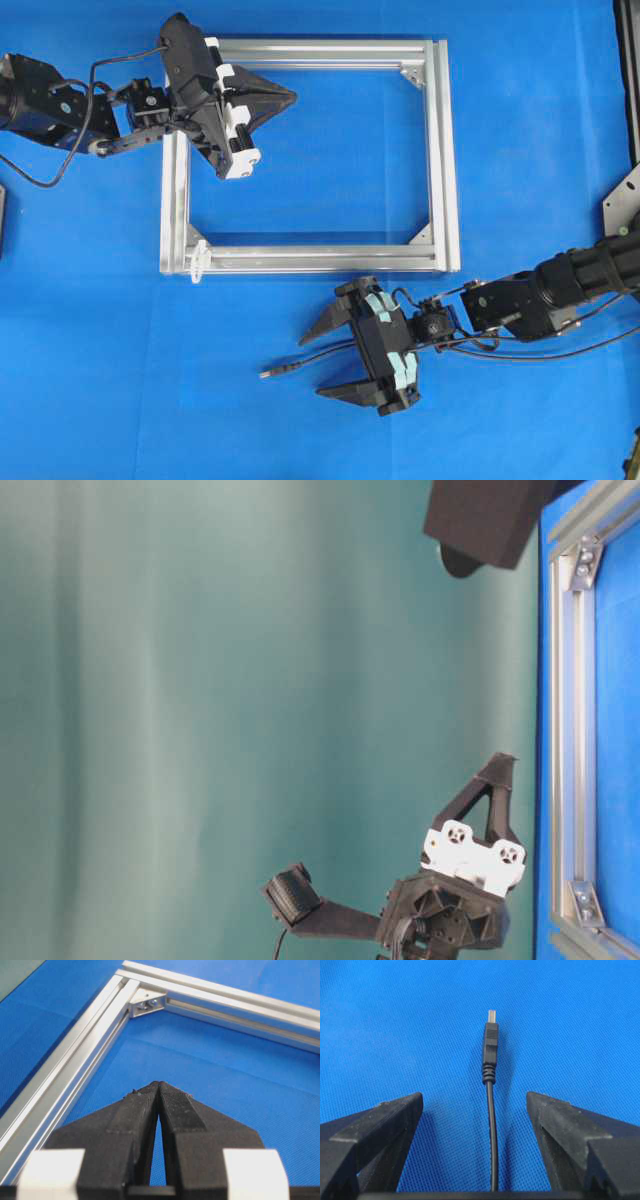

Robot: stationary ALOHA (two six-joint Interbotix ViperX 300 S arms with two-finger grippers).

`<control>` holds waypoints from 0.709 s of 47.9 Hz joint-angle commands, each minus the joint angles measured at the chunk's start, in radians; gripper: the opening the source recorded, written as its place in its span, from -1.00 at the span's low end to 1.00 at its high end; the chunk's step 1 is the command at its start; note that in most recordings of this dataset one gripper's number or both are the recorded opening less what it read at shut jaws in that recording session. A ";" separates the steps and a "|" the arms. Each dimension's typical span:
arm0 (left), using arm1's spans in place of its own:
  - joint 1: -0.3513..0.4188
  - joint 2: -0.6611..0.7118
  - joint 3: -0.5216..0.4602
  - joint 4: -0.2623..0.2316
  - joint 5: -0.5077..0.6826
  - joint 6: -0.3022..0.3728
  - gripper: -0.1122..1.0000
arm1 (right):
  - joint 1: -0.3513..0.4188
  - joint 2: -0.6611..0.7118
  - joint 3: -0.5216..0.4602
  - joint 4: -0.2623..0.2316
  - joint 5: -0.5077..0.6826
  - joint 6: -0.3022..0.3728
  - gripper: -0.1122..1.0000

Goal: Insert the wire through the string loop located on the left side.
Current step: 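Close the right gripper on the cable just behind the USB plug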

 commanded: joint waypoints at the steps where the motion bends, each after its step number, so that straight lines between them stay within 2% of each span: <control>1: -0.002 -0.032 -0.009 0.003 -0.005 0.000 -0.80 | 0.006 -0.018 -0.012 0.005 -0.020 0.000 0.80; 8: 0.000 -0.032 -0.008 0.003 -0.003 -0.002 -0.80 | 0.006 -0.018 -0.011 0.005 -0.025 0.000 0.75; 11: 0.000 -0.032 -0.008 0.003 0.000 -0.002 -0.80 | 0.006 -0.018 -0.011 0.003 -0.025 0.000 0.62; 14: -0.002 -0.032 -0.008 0.003 0.003 -0.002 -0.80 | 0.006 -0.018 -0.011 0.005 -0.023 -0.003 0.37; 21: 0.000 -0.032 -0.008 0.003 0.008 -0.002 -0.80 | 0.005 -0.018 -0.006 0.005 -0.025 -0.005 -0.43; 25: -0.002 -0.032 -0.008 0.003 0.008 -0.002 -0.80 | 0.003 -0.020 -0.005 0.003 -0.025 -0.005 -0.72; 27: 0.000 -0.031 -0.008 0.003 0.008 -0.002 -0.80 | 0.003 -0.020 -0.005 0.005 -0.026 -0.005 -0.78; 34: -0.002 -0.032 -0.008 0.003 0.008 -0.002 -0.80 | 0.002 -0.020 -0.005 0.003 -0.026 -0.005 -0.79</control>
